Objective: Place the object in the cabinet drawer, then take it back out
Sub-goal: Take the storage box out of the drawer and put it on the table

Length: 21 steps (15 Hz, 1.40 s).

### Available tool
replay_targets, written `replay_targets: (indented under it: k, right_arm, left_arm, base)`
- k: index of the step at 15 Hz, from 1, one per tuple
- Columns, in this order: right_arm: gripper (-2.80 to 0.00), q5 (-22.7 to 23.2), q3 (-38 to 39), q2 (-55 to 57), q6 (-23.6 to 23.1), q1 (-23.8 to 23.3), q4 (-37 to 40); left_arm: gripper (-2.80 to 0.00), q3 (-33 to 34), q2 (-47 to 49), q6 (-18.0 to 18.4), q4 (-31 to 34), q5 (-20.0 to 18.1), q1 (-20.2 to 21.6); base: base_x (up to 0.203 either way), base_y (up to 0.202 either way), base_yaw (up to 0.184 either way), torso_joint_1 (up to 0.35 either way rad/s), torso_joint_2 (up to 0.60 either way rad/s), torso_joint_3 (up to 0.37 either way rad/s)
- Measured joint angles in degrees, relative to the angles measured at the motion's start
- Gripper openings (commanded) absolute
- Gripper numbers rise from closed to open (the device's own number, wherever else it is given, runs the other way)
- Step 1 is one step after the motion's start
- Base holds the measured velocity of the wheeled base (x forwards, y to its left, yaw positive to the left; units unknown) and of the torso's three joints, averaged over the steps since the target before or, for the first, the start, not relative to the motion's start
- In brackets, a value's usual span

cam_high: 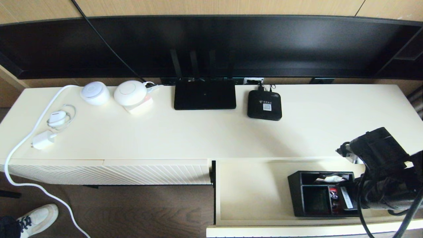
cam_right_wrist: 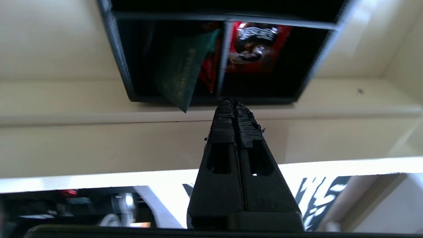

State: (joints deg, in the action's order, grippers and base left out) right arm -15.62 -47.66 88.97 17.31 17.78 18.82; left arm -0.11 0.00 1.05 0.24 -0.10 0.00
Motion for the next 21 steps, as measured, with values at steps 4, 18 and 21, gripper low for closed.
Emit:
replay_targets:
  k: [4, 18, 21]
  right_arm:
    - [0.0, 8.54, -4.74, -1.87, 6.02, -1.42, 11.22]
    - [0.0, 12.58, -3.98, 8.15, -5.97, -9.27, 5.27]
    - [0.0, 12.93, -4.18, 9.51, -7.17, -9.54, 3.04]
  left_arm:
    - [-2.8, 0.0, 0.0, 0.0, 0.0, 0.0, 0.0]
    - [-2.8, 0.0, 0.0, 0.0, 0.02, 0.0, 0.0]
    - [-2.8, 0.0, 0.0, 0.02, 0.0, 0.0, 0.0]
  base:
    - [0.0, 0.0, 0.0, 0.0, 0.0, 0.0]
    - [0.0, 0.0, 0.0, 0.0, 0.0, 0.0]
    - [0.0, 0.0, 0.0, 0.0, 0.0, 0.0]
